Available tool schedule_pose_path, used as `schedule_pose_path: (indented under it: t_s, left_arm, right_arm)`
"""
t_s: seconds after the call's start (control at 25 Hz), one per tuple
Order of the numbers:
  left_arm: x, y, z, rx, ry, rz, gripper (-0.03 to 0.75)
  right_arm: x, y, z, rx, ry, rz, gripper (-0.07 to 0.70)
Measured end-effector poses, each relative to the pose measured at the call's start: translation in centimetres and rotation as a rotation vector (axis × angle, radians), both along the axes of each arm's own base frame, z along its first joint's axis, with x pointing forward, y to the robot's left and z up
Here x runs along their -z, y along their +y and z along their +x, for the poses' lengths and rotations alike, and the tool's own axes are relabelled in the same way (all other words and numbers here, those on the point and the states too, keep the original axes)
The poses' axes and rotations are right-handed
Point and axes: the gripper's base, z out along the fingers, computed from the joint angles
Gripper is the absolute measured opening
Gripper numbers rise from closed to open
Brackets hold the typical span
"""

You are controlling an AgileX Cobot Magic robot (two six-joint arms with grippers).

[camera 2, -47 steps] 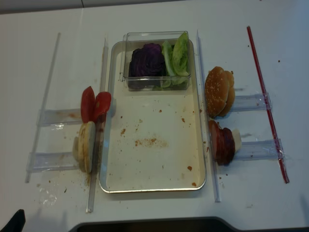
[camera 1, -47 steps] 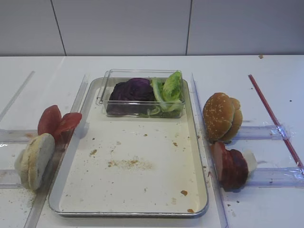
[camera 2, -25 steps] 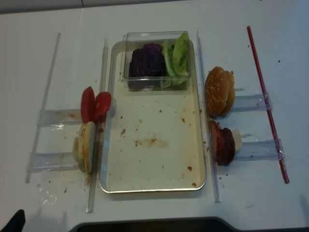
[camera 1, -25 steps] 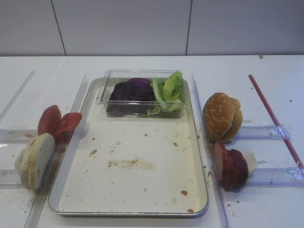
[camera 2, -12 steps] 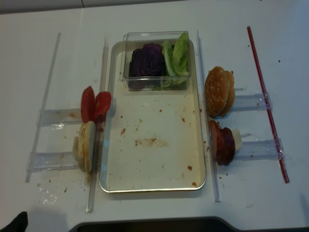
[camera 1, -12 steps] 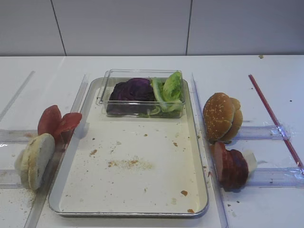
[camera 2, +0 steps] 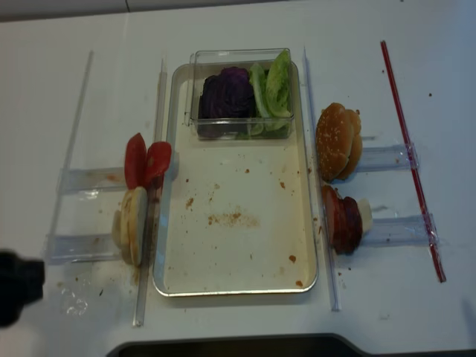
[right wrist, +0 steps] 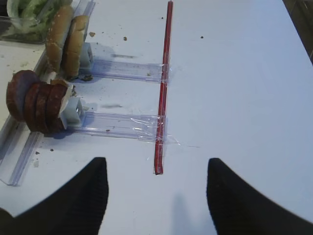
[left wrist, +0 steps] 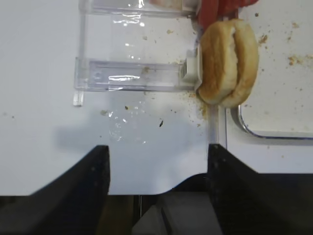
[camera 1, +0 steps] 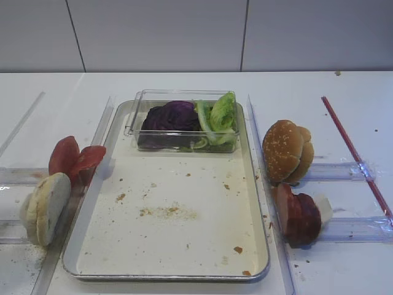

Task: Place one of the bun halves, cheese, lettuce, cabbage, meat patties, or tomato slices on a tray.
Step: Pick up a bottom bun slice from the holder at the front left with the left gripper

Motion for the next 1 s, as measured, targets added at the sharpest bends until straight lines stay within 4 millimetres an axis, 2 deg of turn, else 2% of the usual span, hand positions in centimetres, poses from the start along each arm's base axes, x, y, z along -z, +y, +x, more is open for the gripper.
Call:
schedule_pose_path:
  t_s: [0.16, 0.44, 0.68, 0.88, 1.0]
  left_arm:
    - [-1.2, -0.2, 3.1, -0.003, 0.057, -0.003, 0.422]
    - [-1.5, -1.0, 7.3, 0.022, 0.141, -0.055, 0.422]
    - [-1.6, -3.4, 10.0, 0.108, 0.192, -0.071, 0.422]
    - [0.5, -7.0, 12.0, 0.178, 0.305, -0.034, 0.422]
    - [2.1, -8.4, 13.0, 0.185, 0.364, 0.023, 0.422]
  right_arm:
    - [0.0, 0.0, 0.0, 0.000, 0.000, 0.000, 0.480]
    - [0.0, 0.0, 0.0, 0.000, 0.000, 0.000, 0.480]
    - [0.0, 0.0, 0.0, 0.000, 0.000, 0.000, 0.480]
    - [0.0, 0.0, 0.0, 0.001, 0.000, 0.001, 0.480]
    - [0.0, 0.0, 0.0, 0.003, 0.000, 0.005, 0.480]
